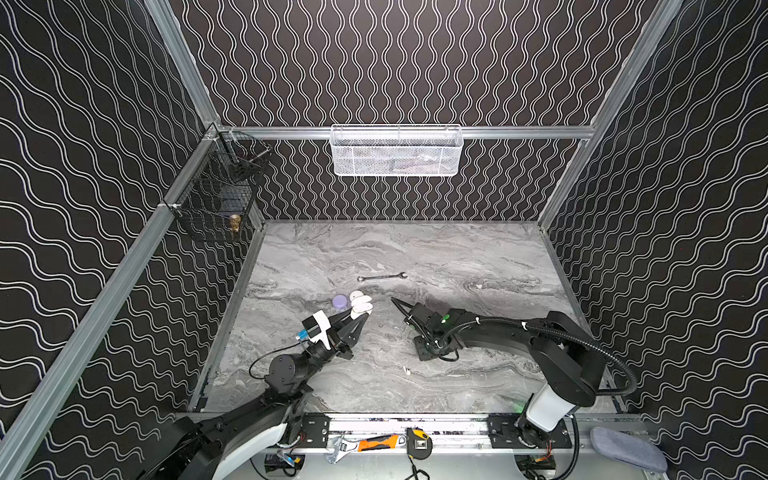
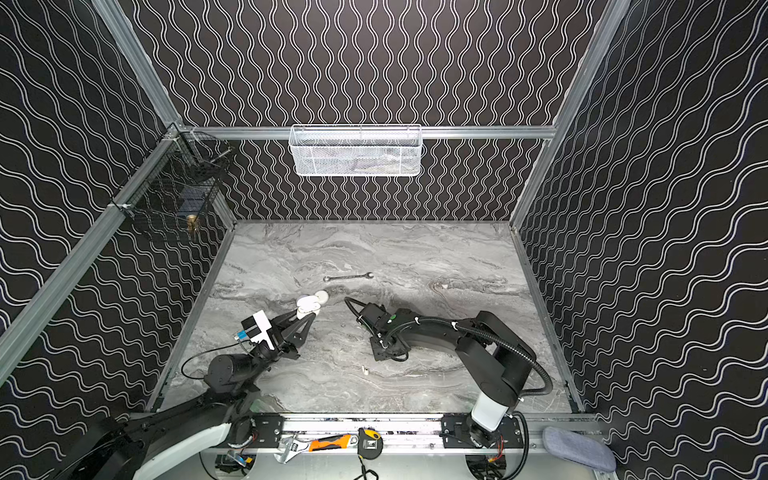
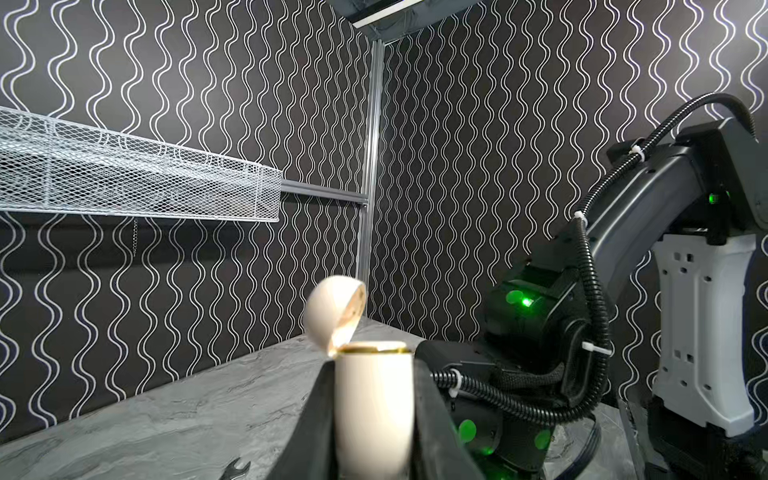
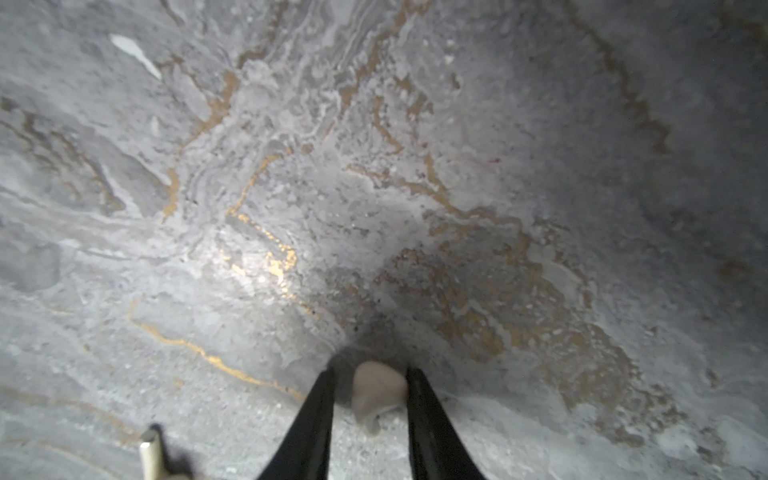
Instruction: Insert the wireless bluetooth earbuds into the charging case
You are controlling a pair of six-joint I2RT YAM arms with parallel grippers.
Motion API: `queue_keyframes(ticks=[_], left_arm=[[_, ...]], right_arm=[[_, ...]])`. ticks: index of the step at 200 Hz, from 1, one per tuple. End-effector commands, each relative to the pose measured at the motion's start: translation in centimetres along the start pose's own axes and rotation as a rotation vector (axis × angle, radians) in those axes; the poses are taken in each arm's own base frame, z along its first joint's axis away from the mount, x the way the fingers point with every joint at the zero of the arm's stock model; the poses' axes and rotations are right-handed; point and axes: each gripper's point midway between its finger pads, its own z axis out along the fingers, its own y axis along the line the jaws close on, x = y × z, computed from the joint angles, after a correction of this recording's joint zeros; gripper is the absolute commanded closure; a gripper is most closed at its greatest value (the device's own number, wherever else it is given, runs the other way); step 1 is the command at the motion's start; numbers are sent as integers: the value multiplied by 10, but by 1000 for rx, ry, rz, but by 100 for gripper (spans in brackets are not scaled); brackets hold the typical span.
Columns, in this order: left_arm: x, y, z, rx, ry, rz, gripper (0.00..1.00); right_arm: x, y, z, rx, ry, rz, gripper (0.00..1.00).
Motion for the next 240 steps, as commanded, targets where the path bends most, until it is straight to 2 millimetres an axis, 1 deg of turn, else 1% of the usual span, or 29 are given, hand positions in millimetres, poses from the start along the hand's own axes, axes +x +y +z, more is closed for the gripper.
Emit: queue_keyframes(ticks=[1,23,27,30,50,68,114,138,156,173,188,195,210,221,231,240], left_arm=[[5,0,-9,-8,-2,-18,100],[5,0,-8,-4,7,-17,100],[5,0,-8,-4,8,-17,100],[5,-1,-7,-4,8,-16,100],[4,0,-8,-6,11,-13,100],[5,0,-7,-10,15,-11,100],[5,0,-7,-7,16,-14,100],[6,0,-6,-6,15,-15,100],[6,-1,-6,1,16,-14,100],[7,-3,-6,10,19,-11,100],[6,-6,-7,25,13,-9,100],[5,-8,-8,39,8,-8,100],[2,-12,-9,58,-9,-8,100],[-1,-14,-10,69,-20,-4,100],[-1,-15,-11,76,-25,-4,100],[-1,-17,-10,86,-26,-2,100]], right_arm=[[13,-7,8,25,45,28,68],[13,-8,12,30,49,29,66],[13,-8,12,33,50,29,62],[13,-8,12,35,49,31,61],[13,-9,12,38,50,31,61],[13,-9,12,36,47,33,67],[14,-10,11,36,46,40,81],[14,-9,6,20,34,58,83],[8,-8,-2,10,2,85,86],[-6,-4,-23,-24,-79,122,89],[-26,2,-53,-77,-186,158,89],[-36,6,-70,-105,-246,173,89],[-57,18,-116,-180,-399,198,90],[-68,28,-151,-239,-515,207,90],[-74,39,-183,-295,-622,204,91],[-78,50,-215,-361,-729,202,91]])
